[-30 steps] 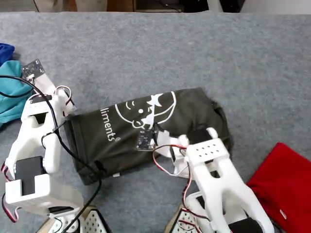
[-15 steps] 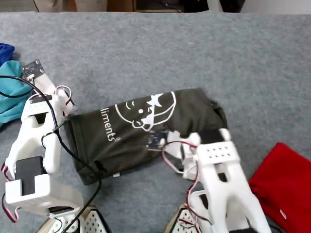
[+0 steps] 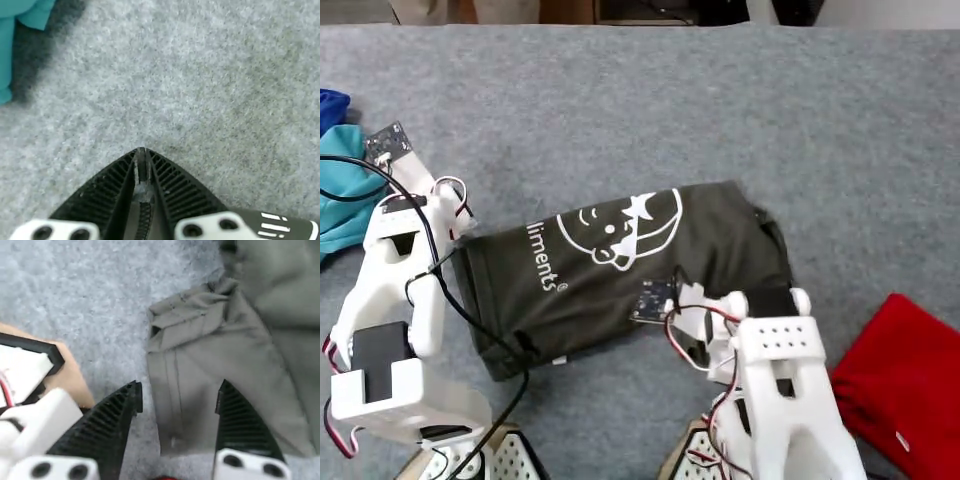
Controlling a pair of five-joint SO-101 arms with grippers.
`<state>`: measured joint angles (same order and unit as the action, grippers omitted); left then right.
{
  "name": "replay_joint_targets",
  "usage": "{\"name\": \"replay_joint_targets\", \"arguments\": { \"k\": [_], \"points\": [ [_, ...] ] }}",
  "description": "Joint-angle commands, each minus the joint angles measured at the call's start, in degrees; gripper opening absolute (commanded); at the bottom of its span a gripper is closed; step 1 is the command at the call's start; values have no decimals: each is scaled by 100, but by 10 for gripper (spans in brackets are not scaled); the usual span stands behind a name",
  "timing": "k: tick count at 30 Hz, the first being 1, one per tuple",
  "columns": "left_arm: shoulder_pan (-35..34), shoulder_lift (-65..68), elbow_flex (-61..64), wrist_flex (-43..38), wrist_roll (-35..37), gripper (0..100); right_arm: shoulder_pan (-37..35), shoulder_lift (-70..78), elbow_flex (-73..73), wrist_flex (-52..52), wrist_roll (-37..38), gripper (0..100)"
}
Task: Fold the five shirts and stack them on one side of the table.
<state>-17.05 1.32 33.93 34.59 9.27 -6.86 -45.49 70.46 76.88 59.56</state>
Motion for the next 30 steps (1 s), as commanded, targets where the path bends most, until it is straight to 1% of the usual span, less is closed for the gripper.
{"name": "replay_joint_targets", "arguments": {
  "k": [1, 6, 13, 17, 20, 23, 25, 27, 30],
  "points": [
    [-9, -22, -264, 18, 9, 24, 48, 541, 110, -545, 62, 241],
    [-9, -22, -264, 18, 9, 24, 57, 1393, 224, -1389, 62, 241],
    [-9, -22, -264, 18, 9, 24, 22, 1842, 66, -1415, 62, 231],
    [-9, -22, -264, 18, 9, 24, -4, 1851, 251, -1556, 141, 171],
    [-9, -22, -264, 18, 9, 24, -242, 1851, 321, -1574, 167, 123],
    [-9, -22, -264, 18, 9, 24, -259, 1851, 321, -1574, 167, 95],
    [-9, -22, -264, 18, 9, 24, -259, 1851, 321, -1582, 167, 57],
    [-9, -22, -264, 18, 9, 24, -242, 1851, 321, -1582, 167, 6],
    [-9, -22, -264, 18, 9, 24, 57, 1833, 163, -1565, 167, 5]
  ]
}}
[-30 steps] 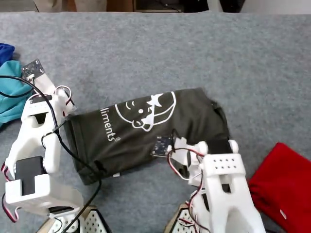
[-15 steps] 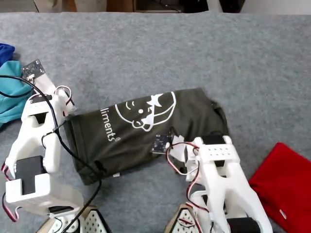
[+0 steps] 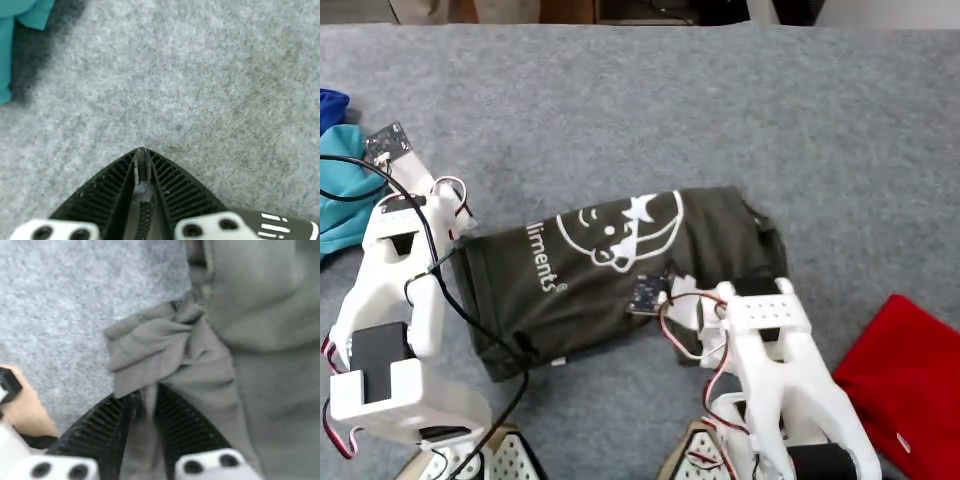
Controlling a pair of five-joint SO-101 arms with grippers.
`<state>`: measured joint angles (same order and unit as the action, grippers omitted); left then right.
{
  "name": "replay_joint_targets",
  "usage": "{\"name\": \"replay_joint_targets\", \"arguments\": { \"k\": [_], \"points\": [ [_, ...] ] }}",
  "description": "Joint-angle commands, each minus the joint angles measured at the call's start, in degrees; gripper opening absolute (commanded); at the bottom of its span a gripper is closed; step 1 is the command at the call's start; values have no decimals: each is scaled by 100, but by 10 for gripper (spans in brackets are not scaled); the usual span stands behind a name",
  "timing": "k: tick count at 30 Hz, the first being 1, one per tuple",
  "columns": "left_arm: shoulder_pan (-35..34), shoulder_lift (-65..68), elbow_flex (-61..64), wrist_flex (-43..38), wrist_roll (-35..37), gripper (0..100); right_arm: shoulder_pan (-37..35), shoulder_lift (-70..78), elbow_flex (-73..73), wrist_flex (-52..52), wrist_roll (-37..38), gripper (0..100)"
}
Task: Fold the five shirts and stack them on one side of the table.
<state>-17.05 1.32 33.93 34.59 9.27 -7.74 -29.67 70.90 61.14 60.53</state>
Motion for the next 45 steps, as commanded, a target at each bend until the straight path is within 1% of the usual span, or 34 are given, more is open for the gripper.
{"name": "replay_joint_targets", "arguments": {
  "k": [1, 2, 4, 7, 10, 14, 18, 21, 25, 33, 37, 39, 43, 45],
  "points": [
    [-9, -22, -264, 18, 9, 24, 295, 259, -22, 26, 62, 5],
    [-9, -22, -264, 18, 9, 24, 444, 259, -198, 79, 62, 5],
    [-9, -22, -264, 18, 9, 24, 593, 268, -743, 501, 62, 5],
    [-9, -22, -264, 18, 9, 24, 602, 268, -1736, 1169, 62, 5],
    [-9, -22, -264, 18, 9, 24, 497, 391, -2703, 1556, 62, 5],
    [-9, -22, -264, 18, 9, 24, 215, 1305, -3899, 1987, 62, 5],
    [-9, -22, -264, 18, 9, 24, 13, 2457, -5209, 2127, 53, 5],
    [-9, -22, -264, 18, 9, 24, -277, 3240, -6237, 2409, 88, 5],
    [-9, -22, -264, 18, 9, 24, -585, 4215, -7451, 2927, 448, 5],
    [-9, -22, -264, 18, 9, 24, -585, 5596, -9015, 3376, 1240, 5],
    [-9, -22, -264, 18, 9, 24, -567, 6062, -9754, 3358, 1284, 8],
    [-9, -22, -264, 18, 9, 24, -567, 6325, -10149, 3358, 1284, 44],
    [0, -22, -264, 18, 9, 24, -567, 6695, -10791, 3420, 1222, 215],
    [0, -22, -264, 18, 9, 24, -514, 6686, -11037, 3552, 1029, 280]
  ]
}}
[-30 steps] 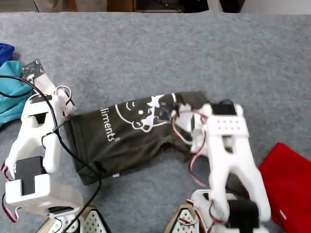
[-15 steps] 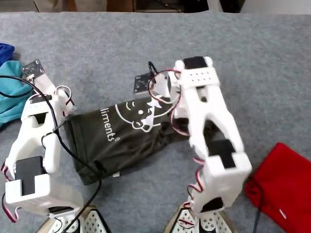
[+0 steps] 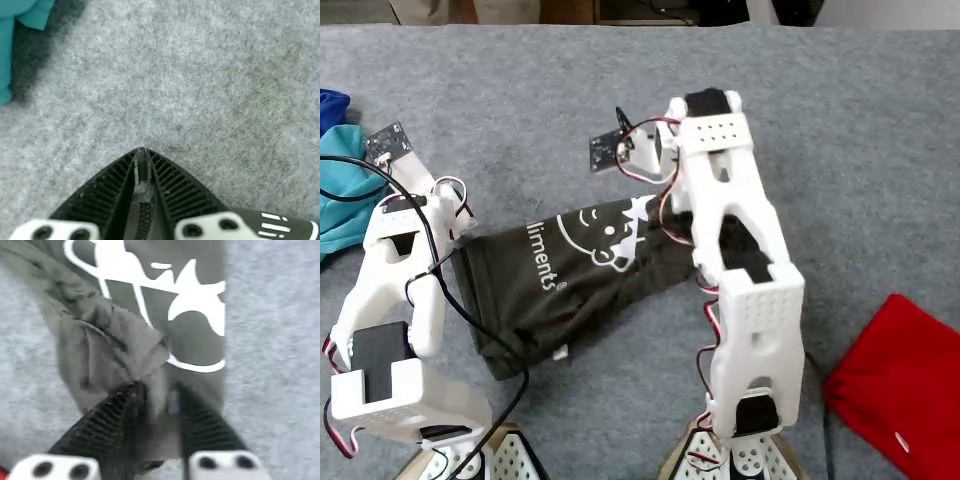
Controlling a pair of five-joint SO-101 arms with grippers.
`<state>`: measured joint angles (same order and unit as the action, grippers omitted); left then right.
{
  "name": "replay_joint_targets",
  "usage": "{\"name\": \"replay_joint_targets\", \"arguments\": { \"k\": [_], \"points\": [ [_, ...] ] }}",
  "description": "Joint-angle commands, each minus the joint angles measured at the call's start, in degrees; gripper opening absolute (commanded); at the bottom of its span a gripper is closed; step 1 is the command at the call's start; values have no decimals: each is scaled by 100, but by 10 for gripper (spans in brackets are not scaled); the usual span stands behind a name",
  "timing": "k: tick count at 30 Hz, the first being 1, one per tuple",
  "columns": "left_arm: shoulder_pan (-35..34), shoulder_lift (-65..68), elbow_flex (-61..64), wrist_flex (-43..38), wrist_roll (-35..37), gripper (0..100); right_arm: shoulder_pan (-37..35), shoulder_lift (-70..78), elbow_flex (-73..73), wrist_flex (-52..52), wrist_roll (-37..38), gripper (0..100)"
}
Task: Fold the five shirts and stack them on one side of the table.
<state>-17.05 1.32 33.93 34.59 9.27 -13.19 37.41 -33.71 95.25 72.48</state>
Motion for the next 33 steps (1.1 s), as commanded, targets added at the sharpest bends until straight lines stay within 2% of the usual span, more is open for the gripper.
{"name": "replay_joint_targets", "arguments": {
  "k": [1, 9, 11, 14, 15, 17, 20, 25, 28, 33],
  "points": [
    [0, -22, -264, 26, 9, 24, 66, -48, -690, 220, -237, 297],
    [0, -22, -264, 26, 9, 24, 576, -1015, -725, 686, -633, 288],
    [0, -22, -255, 26, 9, 24, 637, -1411, -171, 686, -712, 211],
    [0, -22, -255, 26, 9, 24, 602, -2026, 945, 659, -818, 27],
    [0, -22, -255, 26, 9, 24, 585, -2237, 1341, 598, -844, 0],
    [0, -22, -246, 26, 9, 24, 602, -2695, 2070, 369, -1037, 26],
    [18, -40, -237, 53, 9, 24, 760, -3354, 3222, -246, -1204, 5],
    [501, -75, -237, 527, -220, 21, 1095, -3916, 4840, -1398, -1213, 6],
    [800, -75, -237, 703, -264, 21, 1112, -3829, 5165, -1916, -1231, 6],
    [826, -75, -237, 686, -273, 21, 945, -3143, 5174, -2629, -1415, 6]
  ]
}}
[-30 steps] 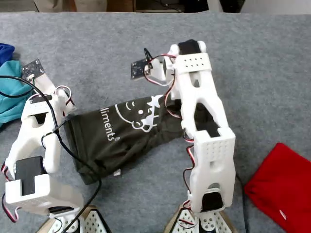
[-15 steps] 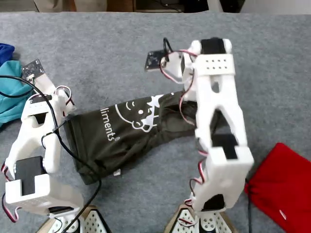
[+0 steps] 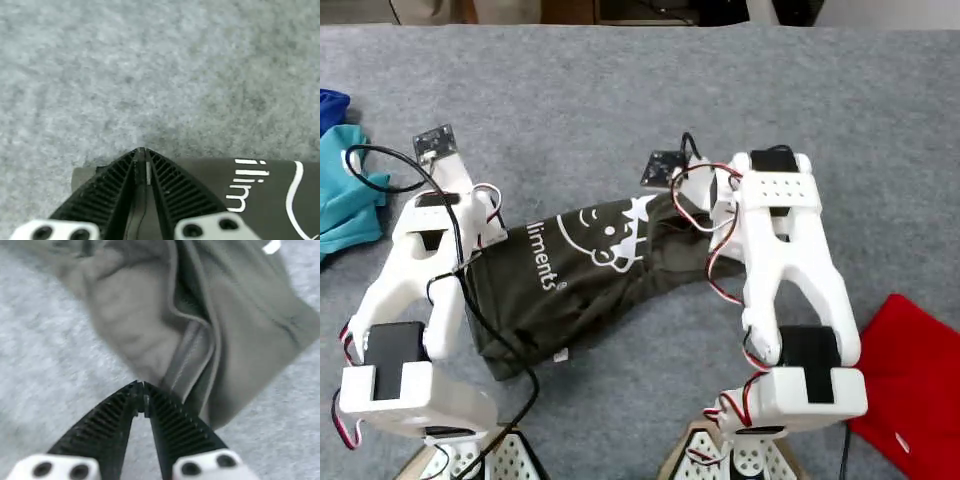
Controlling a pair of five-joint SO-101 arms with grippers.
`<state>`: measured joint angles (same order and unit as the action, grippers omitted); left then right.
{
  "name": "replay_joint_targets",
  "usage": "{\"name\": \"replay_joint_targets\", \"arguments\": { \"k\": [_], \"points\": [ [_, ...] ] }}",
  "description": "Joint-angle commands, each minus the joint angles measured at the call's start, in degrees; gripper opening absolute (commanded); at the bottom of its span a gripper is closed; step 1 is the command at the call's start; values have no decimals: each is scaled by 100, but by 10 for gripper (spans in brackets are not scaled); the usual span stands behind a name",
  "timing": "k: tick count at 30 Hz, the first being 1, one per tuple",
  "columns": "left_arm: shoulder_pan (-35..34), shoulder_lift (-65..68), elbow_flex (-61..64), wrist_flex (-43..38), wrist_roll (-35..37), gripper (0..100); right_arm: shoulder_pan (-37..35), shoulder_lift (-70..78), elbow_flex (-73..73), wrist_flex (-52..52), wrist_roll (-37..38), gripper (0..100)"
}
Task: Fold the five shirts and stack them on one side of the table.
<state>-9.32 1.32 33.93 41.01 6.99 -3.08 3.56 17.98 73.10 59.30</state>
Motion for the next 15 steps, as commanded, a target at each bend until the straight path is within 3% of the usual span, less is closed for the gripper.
{"name": "replay_joint_targets", "arguments": {
  "k": [1, 15],
  "points": [
    [53, -75, -237, 44, -44, 21, -75, 435, -31, -563, -105, 6],
    [53, -66, -237, 26, -53, 21, -207, 2281, -2958, -756, -167, 6]
  ]
}}
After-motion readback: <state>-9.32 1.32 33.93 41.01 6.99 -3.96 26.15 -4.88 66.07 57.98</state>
